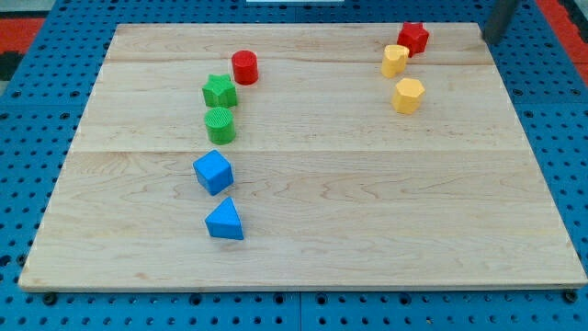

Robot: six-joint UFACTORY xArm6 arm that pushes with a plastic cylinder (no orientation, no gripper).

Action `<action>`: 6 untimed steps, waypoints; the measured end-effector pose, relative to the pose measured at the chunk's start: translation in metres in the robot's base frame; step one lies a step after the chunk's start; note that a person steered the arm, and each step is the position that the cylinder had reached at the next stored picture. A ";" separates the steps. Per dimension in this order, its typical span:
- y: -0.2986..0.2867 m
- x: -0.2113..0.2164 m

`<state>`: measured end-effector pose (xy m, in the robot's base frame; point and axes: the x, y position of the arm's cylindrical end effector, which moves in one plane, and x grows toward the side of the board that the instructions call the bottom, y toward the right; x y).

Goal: Point at the red circle

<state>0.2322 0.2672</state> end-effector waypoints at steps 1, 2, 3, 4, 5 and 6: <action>-0.052 -0.014; -0.080 -0.016; -0.088 -0.016; -0.089 -0.040; -0.110 -0.041; -0.207 -0.040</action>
